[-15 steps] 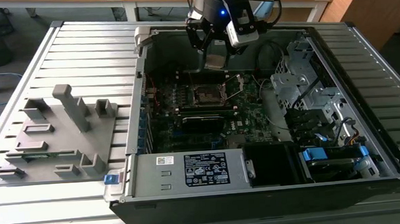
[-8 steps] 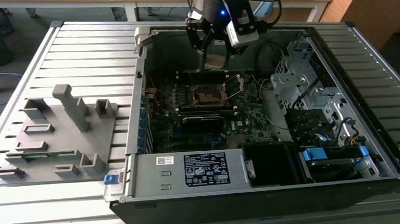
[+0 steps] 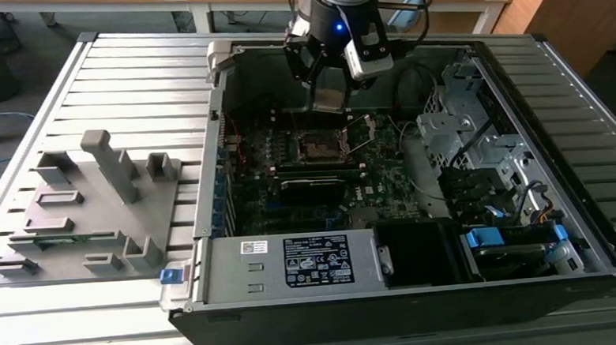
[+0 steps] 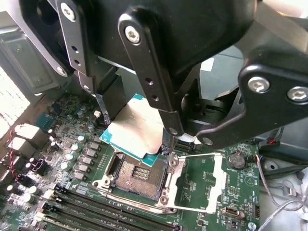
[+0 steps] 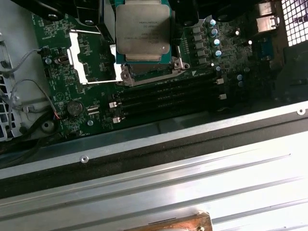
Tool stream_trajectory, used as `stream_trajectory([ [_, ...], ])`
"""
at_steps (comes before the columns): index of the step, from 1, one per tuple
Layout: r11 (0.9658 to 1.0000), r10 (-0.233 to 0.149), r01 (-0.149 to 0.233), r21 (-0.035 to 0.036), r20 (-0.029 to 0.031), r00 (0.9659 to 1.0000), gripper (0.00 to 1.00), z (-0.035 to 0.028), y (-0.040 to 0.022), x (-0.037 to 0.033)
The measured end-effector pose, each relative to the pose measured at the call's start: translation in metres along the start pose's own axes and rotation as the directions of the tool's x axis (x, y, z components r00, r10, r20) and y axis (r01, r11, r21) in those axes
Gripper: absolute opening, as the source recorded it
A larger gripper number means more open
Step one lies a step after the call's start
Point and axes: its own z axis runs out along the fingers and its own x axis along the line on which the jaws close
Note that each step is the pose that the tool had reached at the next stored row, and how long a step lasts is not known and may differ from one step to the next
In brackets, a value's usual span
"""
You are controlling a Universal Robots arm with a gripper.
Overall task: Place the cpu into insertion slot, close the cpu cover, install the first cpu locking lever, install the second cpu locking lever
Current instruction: 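Place the cpu into insertion slot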
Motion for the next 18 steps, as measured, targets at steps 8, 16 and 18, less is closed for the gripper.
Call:
stream_trajectory([
  [8, 1.0000, 0.002, -0.002, 0.0000, 0.0002, 1.0000, 0.54, 0.0007, -0.0001, 0.0002],
  [16, 0.9998, 0.020, -0.020, -0.0003, 0.0021, 0.9998, 0.54, 0.0088, -0.0012, 0.0016],
  [18, 0.9993, 0.038, -0.038, -0.0008, 0.0037, 0.9993, 0.54, 0.0111, -0.0016, 0.0022],
])
